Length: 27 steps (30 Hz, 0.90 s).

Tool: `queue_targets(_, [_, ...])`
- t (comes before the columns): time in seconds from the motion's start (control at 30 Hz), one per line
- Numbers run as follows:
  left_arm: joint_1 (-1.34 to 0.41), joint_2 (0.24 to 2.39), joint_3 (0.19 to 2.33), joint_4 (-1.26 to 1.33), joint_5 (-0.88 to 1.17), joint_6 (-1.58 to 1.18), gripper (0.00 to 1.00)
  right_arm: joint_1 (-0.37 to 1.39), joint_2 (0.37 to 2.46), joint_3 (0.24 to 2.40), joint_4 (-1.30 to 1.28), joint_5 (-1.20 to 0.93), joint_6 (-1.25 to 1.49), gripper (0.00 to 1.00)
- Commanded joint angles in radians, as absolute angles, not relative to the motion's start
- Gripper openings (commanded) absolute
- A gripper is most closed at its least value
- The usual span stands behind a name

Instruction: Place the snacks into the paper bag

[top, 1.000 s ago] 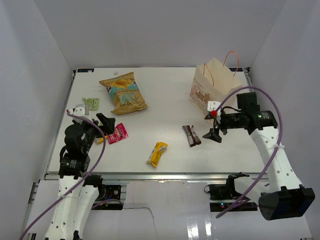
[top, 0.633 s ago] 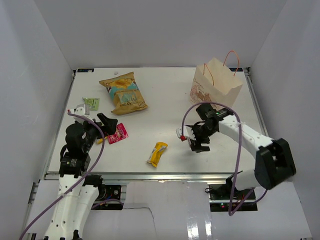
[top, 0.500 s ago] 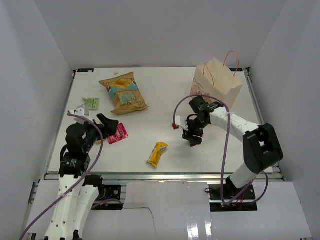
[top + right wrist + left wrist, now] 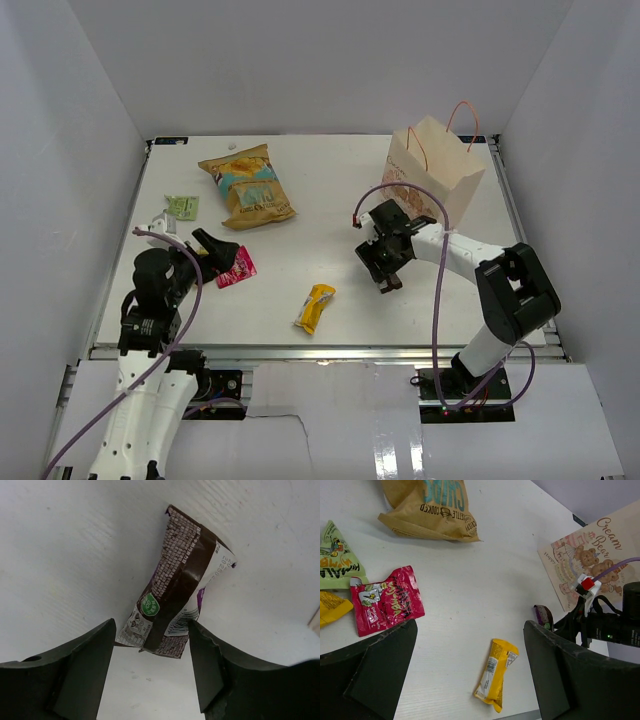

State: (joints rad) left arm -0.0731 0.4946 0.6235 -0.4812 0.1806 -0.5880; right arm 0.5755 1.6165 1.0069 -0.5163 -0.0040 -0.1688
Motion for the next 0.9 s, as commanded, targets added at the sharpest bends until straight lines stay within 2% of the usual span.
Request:
queue_targets(0.0, [-0.071,0.506,0.621,-0.491,0.202,-0.6,0.98,0.575,1.632,0.993,-0.445,0.086,-0.011,0.65])
queue_targets(0.07, [-0.072,0.503,0.617,-0.489,0.21,-0.604,0.98,0.575,1.644,0.98,-0.428,0.089,-0.011,0.59])
queue_targets(0.13, [-0.071,0.508,0.614,-0.488,0.227,-0.611,0.98,0.574,1.654,0.973,-0.413,0.078,-0.012,0.47])
queue_targets(0.2, [-0.072,0.517,0.609,-0.485,0.25,-0.623,0.98,0.575,1.657,0.959,-0.396,0.068,-0.02,0.42])
queue_targets(0.23, [-0.072,0.528,0.606,-0.482,0.277,-0.63,0.98,0.574,1.654,0.954,-0.393,0.064,-0.028,0.34])
queue_targets(0.33, [-0.071,0.549,0.581,-0.463,0.349,-0.655,0.98,0.575,1.594,0.939,-0.371,0.04,-0.072,0.2])
queue_targets(0.47, [-0.072,0.58,0.537,-0.436,0.446,-0.686,0.98,0.574,1.473,0.933,-0.353,-0.069,-0.21,0.1])
queue_targets(0.57, [-0.083,0.609,0.503,-0.425,0.497,-0.706,0.95,0.571,1.364,0.968,-0.403,-0.266,-0.43,0.08])
queue_targets(0.7, [-0.146,0.655,0.489,-0.411,0.467,-0.732,0.94,0.565,1.258,1.049,-0.497,-0.544,-0.684,0.08])
queue_targets(0.77, [-0.205,0.672,0.486,-0.402,0.445,-0.745,0.94,0.56,1.224,1.092,-0.534,-0.601,-0.77,0.08])
queue_targets(0.87, [-0.302,0.715,0.483,-0.384,0.381,-0.779,0.94,0.546,1.21,1.196,-0.534,-0.623,-0.755,0.08])
